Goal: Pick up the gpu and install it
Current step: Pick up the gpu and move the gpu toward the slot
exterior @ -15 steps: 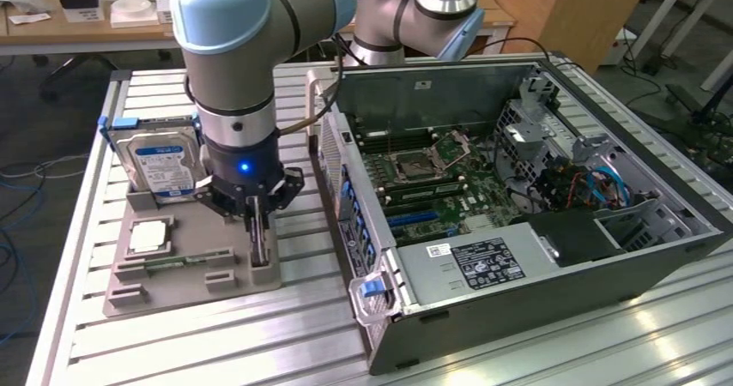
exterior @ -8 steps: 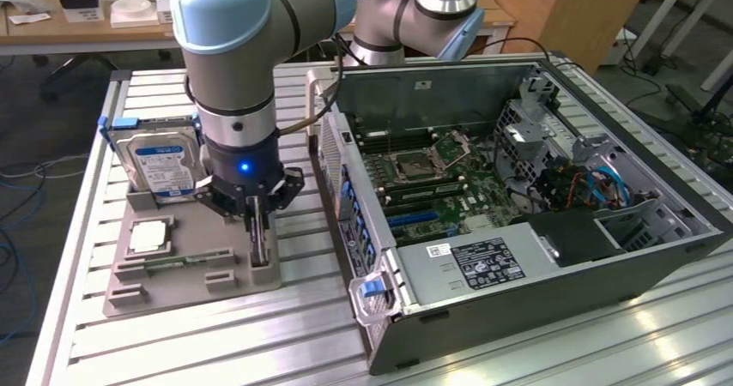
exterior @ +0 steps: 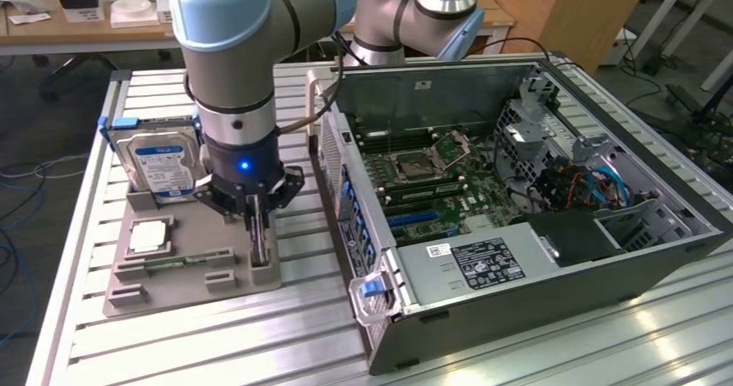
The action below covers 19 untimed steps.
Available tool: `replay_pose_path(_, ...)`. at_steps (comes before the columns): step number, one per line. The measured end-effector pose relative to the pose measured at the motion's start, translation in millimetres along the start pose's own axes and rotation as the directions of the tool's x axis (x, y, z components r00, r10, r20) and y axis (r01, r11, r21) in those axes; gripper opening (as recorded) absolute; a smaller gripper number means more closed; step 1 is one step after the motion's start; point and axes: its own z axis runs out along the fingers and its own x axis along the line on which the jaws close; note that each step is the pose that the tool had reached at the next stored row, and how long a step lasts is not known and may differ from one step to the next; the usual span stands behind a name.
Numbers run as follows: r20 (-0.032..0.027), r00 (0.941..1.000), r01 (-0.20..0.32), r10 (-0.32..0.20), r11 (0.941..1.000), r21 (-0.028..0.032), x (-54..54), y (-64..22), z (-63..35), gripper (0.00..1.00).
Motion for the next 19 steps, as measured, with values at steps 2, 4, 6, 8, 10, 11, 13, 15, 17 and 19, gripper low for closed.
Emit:
replay_pose_path(2,-0.0003,1.0,0.0,0.0,1.0,0.0002,0.1,0.0,-1.4,0.28)
replay_pose_path(4,-0.0002,1.0,0.0,0.0,1.0,0.0001,0.0,0.0,-4.8,0.28)
replay_pose_path(6,-0.0001,1.0,0.0,0.0,1.0,0.0,0.0,0.2,-10.2,0.28)
replay_pose_path(8,-0.0003,1.0,0.0,0.0,1.0,-0.0001,0.0,0.3,-17.6,0.28)
replay_pose_path(10,-0.0002,1.0,0.0,0.0,1.0,-0.0006,0.1,0.5,-26.5,0.28)
replay_pose_path(11,-0.0002,1.0,0.0,0.0,1.0,-0.0009,0.1,0.6,-31.2,0.28)
replay_pose_path(13,-0.0002,1.0,0.0,0.0,1.0,-0.0015,0.0,0.8,-40.1,0.28)
replay_pose_path(15,-0.0003,1.0,0.0,0.0,1.0,-0.0017,0.0,1.0,-49.0,0.28)
replay_pose_path(17,-0.0003,1.0,0.0,0.0,1.0,-0.0018,0.1,1.1,-58.4,0.28)
replay_pose_path(19,-0.0003,1.0,0.0,0.0,1.0,-0.0019,0.0,1.3,-67.3,0.28)
